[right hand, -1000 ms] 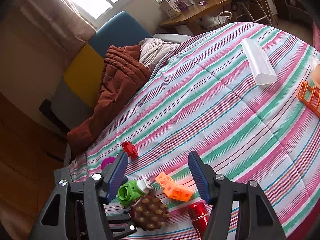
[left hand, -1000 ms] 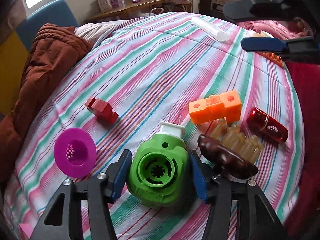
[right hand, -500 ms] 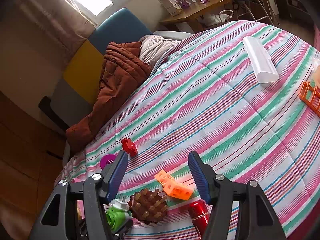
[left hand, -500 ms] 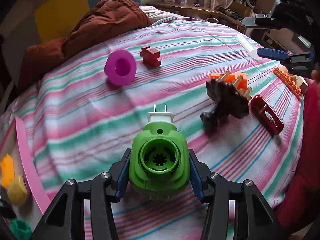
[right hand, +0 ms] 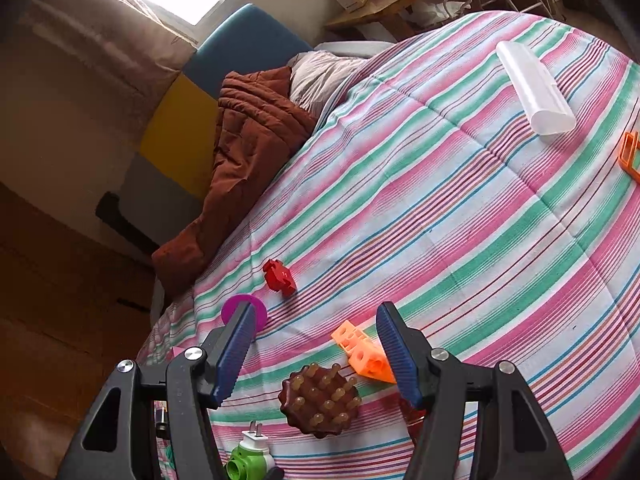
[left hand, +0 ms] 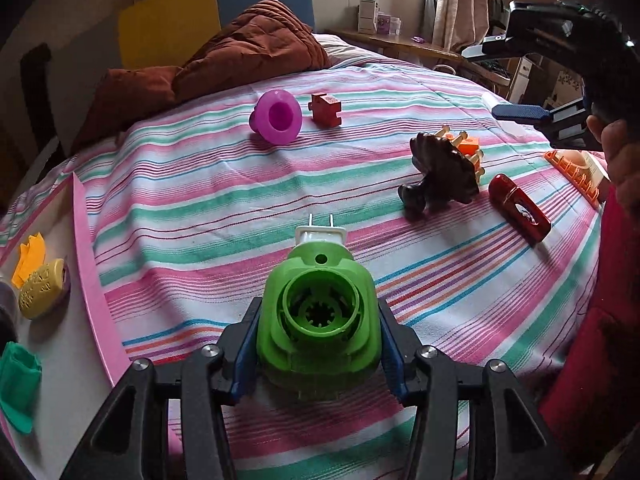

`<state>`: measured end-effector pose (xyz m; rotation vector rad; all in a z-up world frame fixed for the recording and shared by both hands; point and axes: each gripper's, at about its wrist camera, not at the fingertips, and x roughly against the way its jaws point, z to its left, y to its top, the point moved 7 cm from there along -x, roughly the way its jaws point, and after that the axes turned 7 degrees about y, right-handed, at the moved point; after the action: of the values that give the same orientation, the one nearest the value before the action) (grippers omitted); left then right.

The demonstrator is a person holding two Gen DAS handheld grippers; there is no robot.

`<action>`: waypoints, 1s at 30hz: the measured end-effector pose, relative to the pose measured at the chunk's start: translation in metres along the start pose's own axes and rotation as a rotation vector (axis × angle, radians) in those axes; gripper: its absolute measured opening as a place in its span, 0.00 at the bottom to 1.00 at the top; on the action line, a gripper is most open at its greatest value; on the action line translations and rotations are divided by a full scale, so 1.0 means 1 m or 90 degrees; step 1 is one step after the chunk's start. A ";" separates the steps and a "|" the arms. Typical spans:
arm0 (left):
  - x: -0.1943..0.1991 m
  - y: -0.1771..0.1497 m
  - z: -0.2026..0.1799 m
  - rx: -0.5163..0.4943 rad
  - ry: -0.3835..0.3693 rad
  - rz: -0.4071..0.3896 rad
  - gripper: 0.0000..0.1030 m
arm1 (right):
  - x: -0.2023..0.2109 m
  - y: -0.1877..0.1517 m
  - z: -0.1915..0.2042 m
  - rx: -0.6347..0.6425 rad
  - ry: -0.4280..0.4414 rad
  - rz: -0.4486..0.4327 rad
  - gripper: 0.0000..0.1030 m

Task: Organize rigid objects
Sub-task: 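Grasp the red cylinder with the right tool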

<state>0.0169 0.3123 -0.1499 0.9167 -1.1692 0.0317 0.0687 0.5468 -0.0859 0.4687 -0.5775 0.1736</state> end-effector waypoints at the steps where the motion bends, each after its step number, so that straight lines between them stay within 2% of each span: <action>1: 0.000 0.000 0.000 -0.002 0.002 -0.003 0.51 | -0.002 -0.002 0.000 0.002 -0.008 0.005 0.62; 3: 0.000 0.000 0.000 -0.003 0.000 -0.007 0.51 | -0.004 -0.004 0.000 0.010 -0.029 0.016 0.61; 6: 0.000 0.001 0.002 0.002 -0.009 -0.008 0.51 | -0.004 -0.006 -0.002 0.034 -0.067 0.064 0.56; 12: -0.001 0.001 0.002 0.008 -0.016 -0.017 0.51 | 0.000 -0.026 -0.006 0.158 -0.190 0.224 0.51; 17: -0.002 0.001 0.002 0.010 -0.020 -0.018 0.51 | -0.019 -0.056 -0.028 0.201 -0.273 0.341 0.47; 20: -0.002 0.001 0.002 0.012 -0.024 -0.019 0.51 | -0.032 -0.070 -0.037 0.228 -0.320 0.405 0.40; 21: -0.002 0.001 0.002 0.014 -0.025 -0.019 0.51 | -0.035 -0.074 -0.039 0.243 -0.336 0.422 0.33; 22: -0.002 0.001 0.002 0.015 -0.025 -0.020 0.51 | -0.037 -0.078 -0.041 0.254 -0.349 0.437 0.25; 25: -0.002 0.001 0.002 0.016 -0.026 -0.022 0.51 | -0.038 -0.084 -0.040 0.293 -0.371 0.446 0.25; 30: -0.002 0.001 0.002 0.018 -0.027 -0.023 0.51 | -0.041 -0.095 -0.030 0.337 -0.352 0.450 0.25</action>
<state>0.0136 0.3124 -0.1506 0.9678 -1.1943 -0.0010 0.0769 0.4760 -0.1666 0.8209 -1.2422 0.9057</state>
